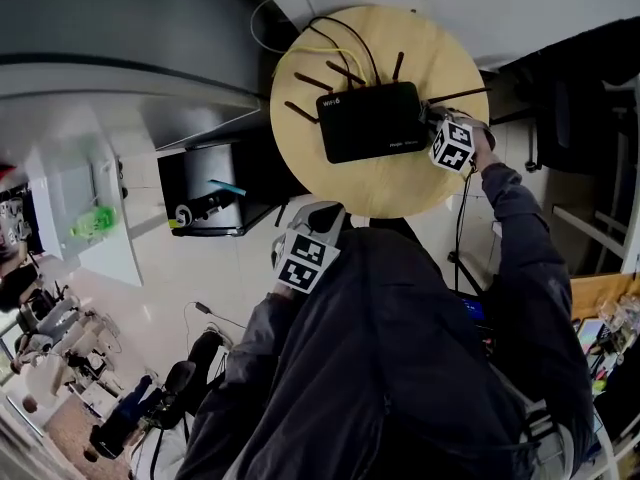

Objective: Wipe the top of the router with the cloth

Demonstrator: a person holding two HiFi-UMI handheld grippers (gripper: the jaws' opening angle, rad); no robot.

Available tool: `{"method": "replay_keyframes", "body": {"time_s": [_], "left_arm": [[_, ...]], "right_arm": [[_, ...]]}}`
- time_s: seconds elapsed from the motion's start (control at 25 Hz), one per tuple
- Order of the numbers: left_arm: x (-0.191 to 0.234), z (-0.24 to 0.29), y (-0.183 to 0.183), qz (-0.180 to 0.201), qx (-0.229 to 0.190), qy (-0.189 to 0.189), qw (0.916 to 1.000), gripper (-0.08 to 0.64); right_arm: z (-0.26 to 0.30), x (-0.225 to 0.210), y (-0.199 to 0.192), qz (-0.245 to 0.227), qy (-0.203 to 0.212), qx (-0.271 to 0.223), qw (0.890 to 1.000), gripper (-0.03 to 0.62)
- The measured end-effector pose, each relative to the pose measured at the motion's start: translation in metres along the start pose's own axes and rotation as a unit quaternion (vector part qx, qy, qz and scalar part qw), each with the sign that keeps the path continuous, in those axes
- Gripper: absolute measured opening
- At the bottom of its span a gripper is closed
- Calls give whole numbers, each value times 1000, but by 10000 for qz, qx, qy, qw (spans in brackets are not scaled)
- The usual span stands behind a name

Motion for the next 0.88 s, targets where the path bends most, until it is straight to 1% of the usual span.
{"method": "replay_keyframes", "body": {"time_s": [0.16,0.28,0.52,0.68,0.76,0.8,0.84,0.88], "left_arm": [[0,5,5,236,58,-203,9995,0],[-1,10,8,397,123,-378,9984,0],[-4,19,15,711,231,-673,9949,0],[-5,22,19,833,239,-766,9933,0],[-5,22,20,878,228,-787,9928,0],[-5,21,20,887,218,-786,9927,0],[-4,21,20,886,210,-782,9928,0],[-2,19,20,879,204,-779,9929,0]], "right_arm": [[-6,23,-2,-90,37,20,10000,35],[-10,43,-5,-40,35,43,10000,35],[-18,72,-7,349,-67,19,9994,35],[-17,73,-10,629,-264,75,9976,35],[-20,68,-14,1031,-380,189,9938,35],[-23,66,-16,1380,-471,216,9891,35],[-27,66,-17,1817,-574,187,9815,35],[-33,69,-17,2278,-658,101,9714,35]]}}
Point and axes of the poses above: the fingertips, and each gripper's own axes: z forward along the fingers, x to its left, y out of its top, the point moved 7 cm from there along -z, backward along the fingers, and after that the axes turned 6 degrees about -x, right-handed, at the moved point
